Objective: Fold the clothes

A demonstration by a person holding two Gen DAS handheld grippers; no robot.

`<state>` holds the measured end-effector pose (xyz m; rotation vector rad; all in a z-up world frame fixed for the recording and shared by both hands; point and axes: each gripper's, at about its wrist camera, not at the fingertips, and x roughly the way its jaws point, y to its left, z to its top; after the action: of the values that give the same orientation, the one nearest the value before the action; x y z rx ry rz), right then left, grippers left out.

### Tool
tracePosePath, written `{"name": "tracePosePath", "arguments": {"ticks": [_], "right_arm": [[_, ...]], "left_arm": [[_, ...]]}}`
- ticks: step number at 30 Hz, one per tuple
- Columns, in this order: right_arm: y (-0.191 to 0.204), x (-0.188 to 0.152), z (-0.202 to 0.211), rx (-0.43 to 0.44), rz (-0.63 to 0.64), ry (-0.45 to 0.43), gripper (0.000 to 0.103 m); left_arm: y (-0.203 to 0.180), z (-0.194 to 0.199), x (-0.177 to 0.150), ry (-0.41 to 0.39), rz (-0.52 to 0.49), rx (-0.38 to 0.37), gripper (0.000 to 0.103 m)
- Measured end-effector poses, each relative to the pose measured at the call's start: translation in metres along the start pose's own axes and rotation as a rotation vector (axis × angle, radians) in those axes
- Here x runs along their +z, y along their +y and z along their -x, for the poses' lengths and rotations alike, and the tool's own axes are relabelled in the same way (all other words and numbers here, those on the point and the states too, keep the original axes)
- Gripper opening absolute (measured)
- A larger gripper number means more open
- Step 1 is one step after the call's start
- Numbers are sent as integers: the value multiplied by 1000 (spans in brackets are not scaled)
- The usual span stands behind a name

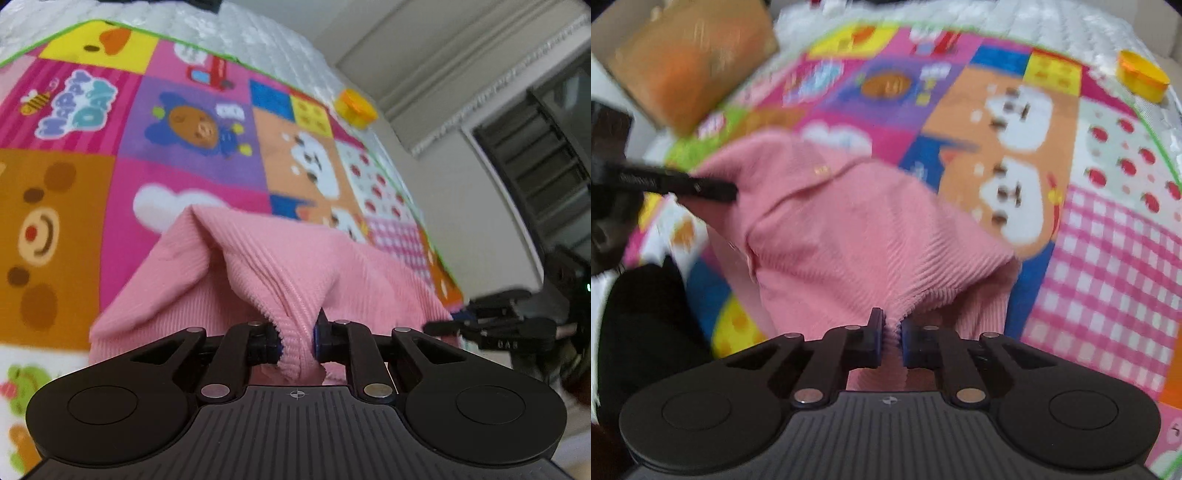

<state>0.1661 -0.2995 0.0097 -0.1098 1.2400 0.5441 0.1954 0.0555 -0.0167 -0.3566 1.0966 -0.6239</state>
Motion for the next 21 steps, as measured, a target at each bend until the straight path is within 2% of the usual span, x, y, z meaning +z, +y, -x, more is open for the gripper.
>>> {"name": "tracePosePath", "arguments": {"ticks": [2, 5, 7, 9, 10, 12, 14, 16, 19, 20, 21], "right_arm": [[4, -3, -18, -16, 36, 78, 9], [3, -1, -13, -18, 41, 57, 12], [3, -1, -9, -19, 44, 40, 23], [2, 0, -4, -19, 47, 24, 35], [2, 1, -2, -19, 48, 15, 39], [1, 1, 2, -20, 51, -2, 56], [1, 2, 6, -21, 53, -18, 58], [-6, 7, 19, 15, 9, -110, 58], [-10, 21, 13, 54, -58, -186, 58], [-11, 27, 4, 55, -65, -186, 61], [-13, 31, -8, 39, -62, -173, 69]], "left_arm": [[7, -9, -16, 58, -1, 49, 16], [24, -33, -37, 157, 33, 147, 23], [30, -39, -43, 183, 43, 182, 28], [28, -32, -39, 180, 42, 178, 34], [24, -24, -35, 169, 24, 170, 44], [14, -5, -27, 131, -33, 138, 57], [1, 15, -21, 77, -75, 64, 62], [-13, 28, -15, 10, -103, -29, 70], [-33, 11, -10, -57, -125, -137, 78], [-37, -2, -10, -59, -124, -146, 78], [-40, -19, -12, -45, -118, -134, 78]]}}
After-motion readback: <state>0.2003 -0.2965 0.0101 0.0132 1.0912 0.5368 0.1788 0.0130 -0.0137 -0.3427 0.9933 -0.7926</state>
